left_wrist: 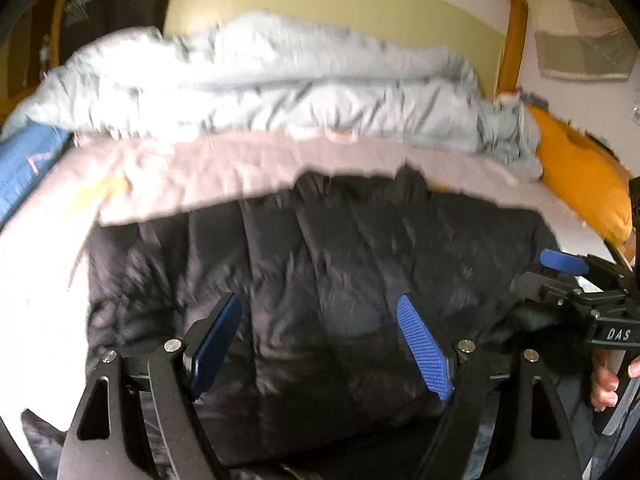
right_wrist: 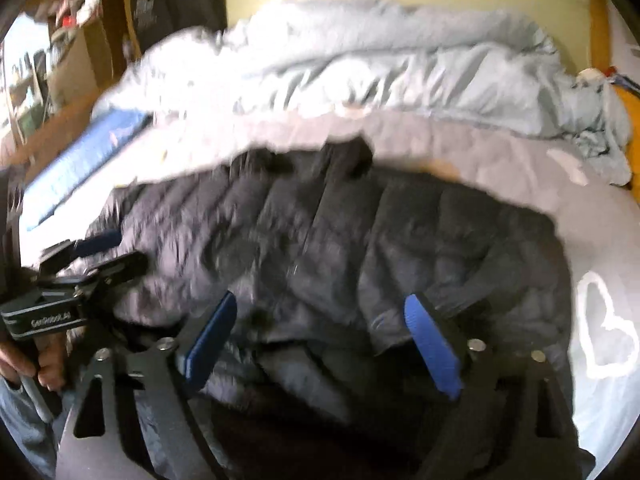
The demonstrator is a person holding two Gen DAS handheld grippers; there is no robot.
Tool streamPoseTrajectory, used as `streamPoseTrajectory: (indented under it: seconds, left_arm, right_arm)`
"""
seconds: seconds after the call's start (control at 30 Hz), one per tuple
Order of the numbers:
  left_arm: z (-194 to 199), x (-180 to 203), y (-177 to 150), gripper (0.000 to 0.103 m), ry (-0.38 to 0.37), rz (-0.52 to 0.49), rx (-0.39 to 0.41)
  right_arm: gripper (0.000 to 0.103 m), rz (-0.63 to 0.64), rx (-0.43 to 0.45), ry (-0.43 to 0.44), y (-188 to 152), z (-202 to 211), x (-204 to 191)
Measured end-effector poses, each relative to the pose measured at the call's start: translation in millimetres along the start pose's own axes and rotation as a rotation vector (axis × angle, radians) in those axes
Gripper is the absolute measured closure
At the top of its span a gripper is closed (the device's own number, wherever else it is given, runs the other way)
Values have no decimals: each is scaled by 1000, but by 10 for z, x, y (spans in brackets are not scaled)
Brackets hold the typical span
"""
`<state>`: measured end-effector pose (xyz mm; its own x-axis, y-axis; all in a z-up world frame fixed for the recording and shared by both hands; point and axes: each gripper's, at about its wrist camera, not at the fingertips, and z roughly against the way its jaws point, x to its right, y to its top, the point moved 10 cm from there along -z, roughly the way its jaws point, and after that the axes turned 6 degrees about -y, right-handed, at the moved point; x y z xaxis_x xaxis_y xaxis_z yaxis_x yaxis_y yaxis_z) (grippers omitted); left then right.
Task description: Fold large clothes
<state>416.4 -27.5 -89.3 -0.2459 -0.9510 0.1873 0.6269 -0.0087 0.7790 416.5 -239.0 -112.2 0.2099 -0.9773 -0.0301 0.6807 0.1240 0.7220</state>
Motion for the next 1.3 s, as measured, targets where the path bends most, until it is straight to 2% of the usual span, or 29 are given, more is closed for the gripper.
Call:
streamPoseTrajectory:
  seconds: [0.13, 0.2, 0.37, 0.5, 0.6, 0.73, 0.8, 0.9, 1.0, 1.07, 1.17, 1.3]
  left_arm:
    - [214, 30, 153, 19, 15, -24, 104]
    - [263, 54, 184, 16, 7, -29, 129]
    - [364, 86, 256, 12, 41, -56, 192]
    - [530, 138, 327, 0, 43, -82, 284]
    - [663, 195, 379, 0, 43, -109, 350]
    - [828, 286, 399, 0, 31, -111, 351]
    - [1017, 376, 446, 0, 40, -127, 379]
    - [1441, 505, 514, 0, 58, -147, 481]
    - [1796, 550, 514, 0, 50, -126, 528]
    - [1939, 596, 527, 0, 38, -143, 531]
    - [2189, 630, 546, 0, 101, -175, 530]
    - [2610, 682, 455, 0, 120, -181, 544]
  right_arm:
    - [1, -60, 119, -26, 195, 182, 131]
    - [1, -69, 166, -39, 267, 249, 158]
    - [1, -56, 267, -70, 388, 404, 158]
    - [1, -11, 346, -127, 458, 545, 123]
    - [1, 15, 413, -172, 516, 673, 113]
    - [1, 20, 503, -199, 568, 860, 100]
    - [1, 36, 557, -220, 579, 971, 71]
    - [1, 108, 599, -273, 563, 1182, -37]
    - [1, 108, 654, -296, 528, 1514, -154]
    - [1, 87, 657, -281, 494, 1728, -212]
    - [1, 34, 655, -267, 457, 2051, -210]
    - [1, 25, 661, -288, 438, 2484, -255]
